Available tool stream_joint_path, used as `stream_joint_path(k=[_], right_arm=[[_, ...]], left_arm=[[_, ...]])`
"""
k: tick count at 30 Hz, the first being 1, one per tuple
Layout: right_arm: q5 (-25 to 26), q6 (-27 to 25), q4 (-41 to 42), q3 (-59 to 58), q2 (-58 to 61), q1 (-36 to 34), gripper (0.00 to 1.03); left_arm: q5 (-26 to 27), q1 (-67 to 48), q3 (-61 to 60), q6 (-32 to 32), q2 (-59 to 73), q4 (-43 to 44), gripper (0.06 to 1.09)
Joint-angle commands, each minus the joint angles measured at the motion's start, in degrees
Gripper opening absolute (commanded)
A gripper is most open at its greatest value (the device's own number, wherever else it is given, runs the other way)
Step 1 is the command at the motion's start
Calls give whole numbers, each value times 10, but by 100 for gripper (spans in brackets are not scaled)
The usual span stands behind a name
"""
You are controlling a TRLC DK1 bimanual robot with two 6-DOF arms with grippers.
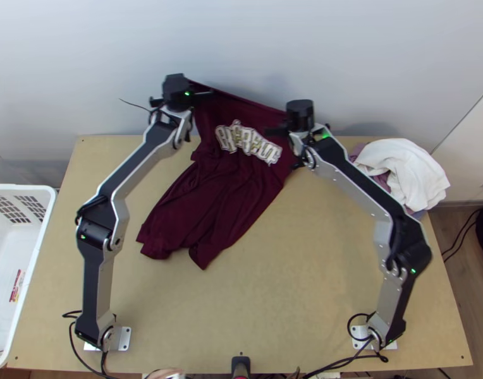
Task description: Fold the t-shirt
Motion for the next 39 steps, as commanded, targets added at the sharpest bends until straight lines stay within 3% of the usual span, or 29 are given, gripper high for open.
stream_joint_path(k=[1, 16, 17, 18, 19, 21, 24, 29, 34, 39], right_arm=[[-27, 15, 2, 75, 72, 15, 3], [-43, 63, -11, 283, 259, 42, 3], [-43, 65, -11, 284, 262, 42, 7], [-42, 66, -11, 283, 263, 42, 22], [-41, 66, -15, 283, 263, 43, 40], [-39, 77, -33, 278, 261, 46, 48], [-39, 100, -66, 272, 247, 50, 66], [-40, 158, -141, 269, 213, 53, 99], [-40, 153, -194, 249, 168, 57, 99], [-41, 145, -198, 186, 108, 52, 99]], left_arm=[[-4, 66, -10, -26, -27, -60, 10], [-3, 149, -84, -41, -97, -66, 10], [-1, 149, -85, -44, -102, -76, 11], [6, 147, -87, -51, -109, -91, 20], [14, 141, -94, -57, -120, -107, 35], [18, 125, -101, -62, -135, -133, 55], [24, 105, -100, -80, -150, -186, 104], [54, 102, -100, -129, -169, -237, 104], [58, 100, -100, -137, -211, -263, 104], [59, 141, -101, -152, -235, -267, 104]])
